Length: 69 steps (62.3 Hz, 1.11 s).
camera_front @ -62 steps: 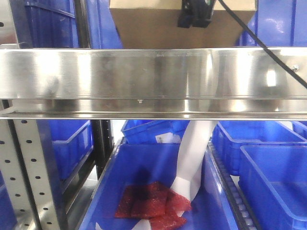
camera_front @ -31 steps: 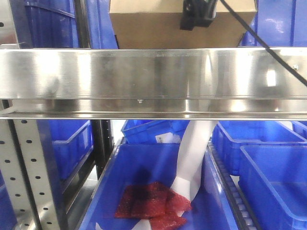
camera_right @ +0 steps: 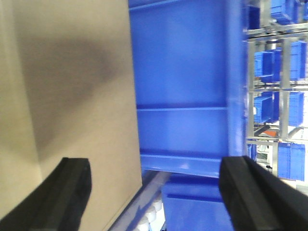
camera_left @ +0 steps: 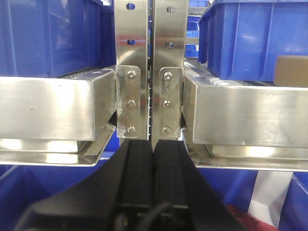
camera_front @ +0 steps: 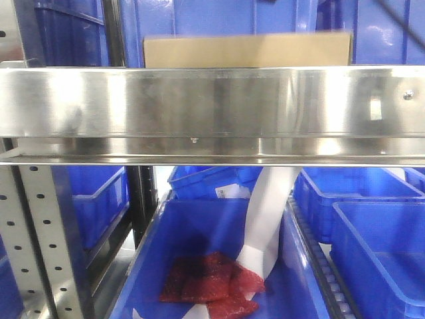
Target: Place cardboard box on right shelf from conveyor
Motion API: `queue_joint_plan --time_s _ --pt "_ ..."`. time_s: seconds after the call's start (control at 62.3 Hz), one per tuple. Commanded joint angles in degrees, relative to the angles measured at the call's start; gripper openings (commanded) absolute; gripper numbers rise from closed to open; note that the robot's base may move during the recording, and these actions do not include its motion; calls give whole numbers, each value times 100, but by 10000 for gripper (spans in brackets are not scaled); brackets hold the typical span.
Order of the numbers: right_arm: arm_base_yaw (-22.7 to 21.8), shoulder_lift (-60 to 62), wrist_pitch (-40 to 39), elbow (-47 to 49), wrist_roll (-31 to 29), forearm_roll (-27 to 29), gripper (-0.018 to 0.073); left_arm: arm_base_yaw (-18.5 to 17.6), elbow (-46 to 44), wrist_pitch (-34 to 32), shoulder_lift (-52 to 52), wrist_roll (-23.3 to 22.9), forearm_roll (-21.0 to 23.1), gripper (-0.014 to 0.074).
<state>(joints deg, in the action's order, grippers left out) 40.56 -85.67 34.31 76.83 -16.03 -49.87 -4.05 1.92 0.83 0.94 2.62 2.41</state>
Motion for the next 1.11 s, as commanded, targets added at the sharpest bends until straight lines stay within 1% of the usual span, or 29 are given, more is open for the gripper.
queue_joint_plan --time_s 0.0,0.064,0.08,0.128,0.16,0.209,0.257,0.305,0.401,0.545,0.61,0.722,0.802,0.898,0.93,1.011,1.091 --pt "-27 340 -229 184 255 -188 531 -7 35 -498 34 1 27 -116" --pt "-91 355 -233 184 547 -186 416 -7 35 -498 34 1 27 -116" --pt "-122 355 -235 184 633 -186 368 -7 35 -498 34 1 27 -116" --pt "-208 355 -245 184 770 -186 259 -7 35 -498 34 1 27 -116" --pt "-297 355 -300 184 896 -159 142 -7 35 -498 34 1 27 -116" --pt "-398 355 -415 184 1083 -47 36 -7 35 -498 34 1 27 -116" --pt "-548 362 -575 184 1380 218 63 -7 35 -498 34 1 27 -116" --pt "-675 362 -718 184 1525 475 56 -7 35 -498 34 1 27 -116" --pt "-878 362 -990 184 1535 911 50 -7 35 -498 34 1 27 -116" --pt "-1021 366 -1202 184 1535 1453 50 -7 35 -498 34 1 27 -116" --pt "-1129 380 -1270 184 1535 1876 50 -7 35 -498 34 1 27 -116" --pt "-1526 502 -1401 184 1535 2738 50 -7 35 -498 34 1 27 -116" --pt "-1813 667 -1541 173 1501 3047 50 -7 35 -498 34 1 27 -116" --pt "-2237 968 -1856 -31 1328 3376 50 -7 35 -498 34 1 27 -116" --pt "-2396 1096 -1983 -172 1247 3579 50 -7 35 -498 34 1 27 -116" --pt "-2808 1429 -2306 -596 873 4324 50 -7 35 -498 34 1 27 -116" --pt "-3244 1892 -2740 -1232 234 5087 50 -7 35 -498 34 1 27 -116"
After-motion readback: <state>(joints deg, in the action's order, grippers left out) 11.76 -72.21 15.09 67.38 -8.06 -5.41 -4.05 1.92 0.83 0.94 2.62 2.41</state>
